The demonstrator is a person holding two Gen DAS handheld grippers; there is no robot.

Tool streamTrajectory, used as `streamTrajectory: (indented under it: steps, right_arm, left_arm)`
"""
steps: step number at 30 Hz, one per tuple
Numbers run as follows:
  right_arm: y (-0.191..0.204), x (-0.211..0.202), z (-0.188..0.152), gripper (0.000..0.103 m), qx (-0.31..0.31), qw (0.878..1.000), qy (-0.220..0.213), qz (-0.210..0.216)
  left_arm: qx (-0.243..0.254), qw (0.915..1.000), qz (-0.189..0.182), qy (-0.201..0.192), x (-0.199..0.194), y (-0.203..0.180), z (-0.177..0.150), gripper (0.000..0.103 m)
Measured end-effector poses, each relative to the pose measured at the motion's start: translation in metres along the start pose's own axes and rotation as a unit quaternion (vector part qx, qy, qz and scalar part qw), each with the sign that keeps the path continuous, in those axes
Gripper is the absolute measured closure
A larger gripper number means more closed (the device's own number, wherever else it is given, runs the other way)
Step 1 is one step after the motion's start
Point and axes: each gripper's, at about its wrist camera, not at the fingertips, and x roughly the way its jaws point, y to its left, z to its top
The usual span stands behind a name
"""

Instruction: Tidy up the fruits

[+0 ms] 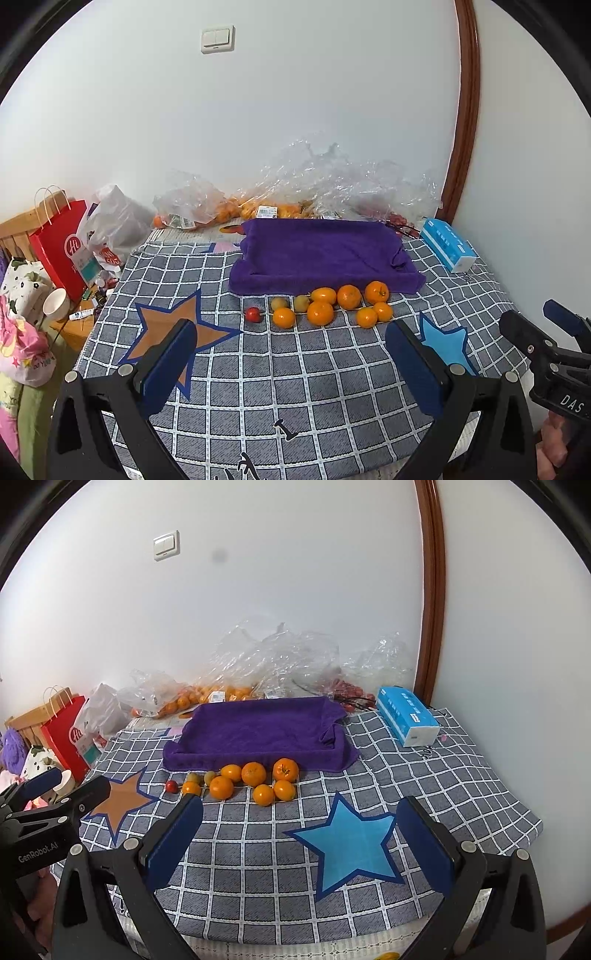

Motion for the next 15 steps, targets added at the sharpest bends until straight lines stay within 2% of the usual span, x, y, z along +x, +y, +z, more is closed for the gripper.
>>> streamTrajectory:
  steps: [15]
  right_arm:
    - [0.0028,-0.0014,-0.0017,0.0,-0.004,1.0,-0.001,-0.001]
  left_arm:
    - [0.0,1.0,0.0,0.0,-0.0003,0.0,-0.0011,0.0]
